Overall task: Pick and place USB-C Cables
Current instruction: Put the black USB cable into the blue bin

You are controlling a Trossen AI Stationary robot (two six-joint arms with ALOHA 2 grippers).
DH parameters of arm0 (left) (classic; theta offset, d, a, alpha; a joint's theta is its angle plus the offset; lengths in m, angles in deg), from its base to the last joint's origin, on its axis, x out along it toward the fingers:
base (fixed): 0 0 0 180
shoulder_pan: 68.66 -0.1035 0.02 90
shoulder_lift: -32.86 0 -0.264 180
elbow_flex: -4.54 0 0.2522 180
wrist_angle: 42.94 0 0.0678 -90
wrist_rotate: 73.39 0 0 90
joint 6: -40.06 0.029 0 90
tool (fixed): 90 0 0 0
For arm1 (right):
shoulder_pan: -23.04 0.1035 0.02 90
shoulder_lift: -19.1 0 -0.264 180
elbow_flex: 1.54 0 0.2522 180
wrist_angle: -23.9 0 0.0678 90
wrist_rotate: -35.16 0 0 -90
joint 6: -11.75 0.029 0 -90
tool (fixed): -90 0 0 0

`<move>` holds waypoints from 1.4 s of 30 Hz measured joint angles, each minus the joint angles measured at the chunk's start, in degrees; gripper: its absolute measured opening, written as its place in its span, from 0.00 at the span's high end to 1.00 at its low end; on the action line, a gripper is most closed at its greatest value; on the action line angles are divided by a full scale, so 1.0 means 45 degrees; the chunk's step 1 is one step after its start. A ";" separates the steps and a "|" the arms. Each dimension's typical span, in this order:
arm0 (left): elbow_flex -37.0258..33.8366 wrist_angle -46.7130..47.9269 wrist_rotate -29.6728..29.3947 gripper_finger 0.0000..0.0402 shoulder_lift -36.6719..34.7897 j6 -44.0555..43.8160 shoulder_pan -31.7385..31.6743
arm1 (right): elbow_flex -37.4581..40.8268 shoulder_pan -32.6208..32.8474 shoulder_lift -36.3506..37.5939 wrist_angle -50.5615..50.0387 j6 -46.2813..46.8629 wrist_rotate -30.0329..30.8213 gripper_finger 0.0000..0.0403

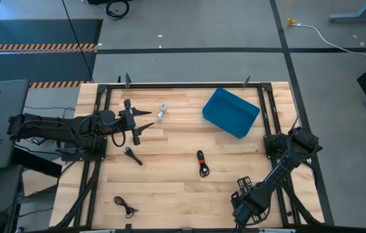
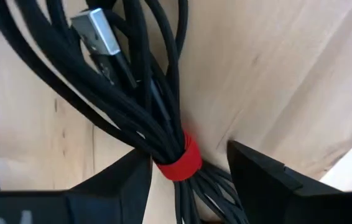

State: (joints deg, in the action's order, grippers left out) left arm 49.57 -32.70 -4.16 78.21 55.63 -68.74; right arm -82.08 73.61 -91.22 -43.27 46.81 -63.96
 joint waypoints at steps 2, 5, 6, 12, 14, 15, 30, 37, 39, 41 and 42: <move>0.0000 0.0003 -0.0001 0.47 0.0001 -0.0002 0.0000 | 0.0028 -0.0012 0.0102 -0.0082 0.0166 0.0276 0.52; 0.0000 0.0003 -0.0001 0.47 0.0003 -0.0005 0.0000 | 0.0055 -0.0153 0.0144 -0.0286 0.0194 0.0426 0.62; 0.0000 0.0003 0.0004 0.47 -0.0002 -0.0005 0.0000 | 0.0057 -0.0203 0.0144 -0.0268 0.0188 0.0394 0.66; 0.0000 0.0003 0.0002 0.47 0.0003 -0.0010 0.0000 | 0.0048 -0.0829 0.0154 -0.0346 0.0171 0.0335 0.86; 0.0000 0.0003 -0.0001 0.47 0.0003 -0.0016 0.0000 | 0.0043 -0.1132 0.0158 -0.0382 0.0112 0.0386 0.86; 0.0000 -0.0002 -0.0001 0.47 0.0003 -0.0026 0.0000 | 0.0038 -0.1300 0.0158 -0.0440 0.0109 0.0457 0.86; 0.0000 0.0112 0.0001 0.47 0.0003 -0.0323 0.0000 | -0.1599 -0.4918 0.1373 -0.4390 -0.0220 0.4797 0.86; 0.0000 0.0109 0.0001 0.47 0.0003 -0.0323 0.0004 | -0.1609 -0.7558 0.3291 -0.4587 0.0007 0.6054 0.86; 0.0000 0.0109 -0.0001 0.47 0.0003 -0.0325 0.0003 | -0.1614 -0.8390 0.3665 -0.4677 -0.0411 0.6165 0.86; 0.0000 0.0113 -0.0001 0.47 0.0003 -0.0325 0.0005 | -0.1614 -0.9319 0.3906 -0.4731 -0.0847 0.6166 0.86; 0.0000 0.0110 -0.0001 0.47 0.0003 -0.0325 0.0005 | -0.1614 -0.9761 0.3982 -0.4732 -0.1062 0.6156 0.86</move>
State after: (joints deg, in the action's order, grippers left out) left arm 49.57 -32.21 -4.16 78.22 54.16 -68.72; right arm -89.34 29.68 -73.30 -64.57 42.03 -36.26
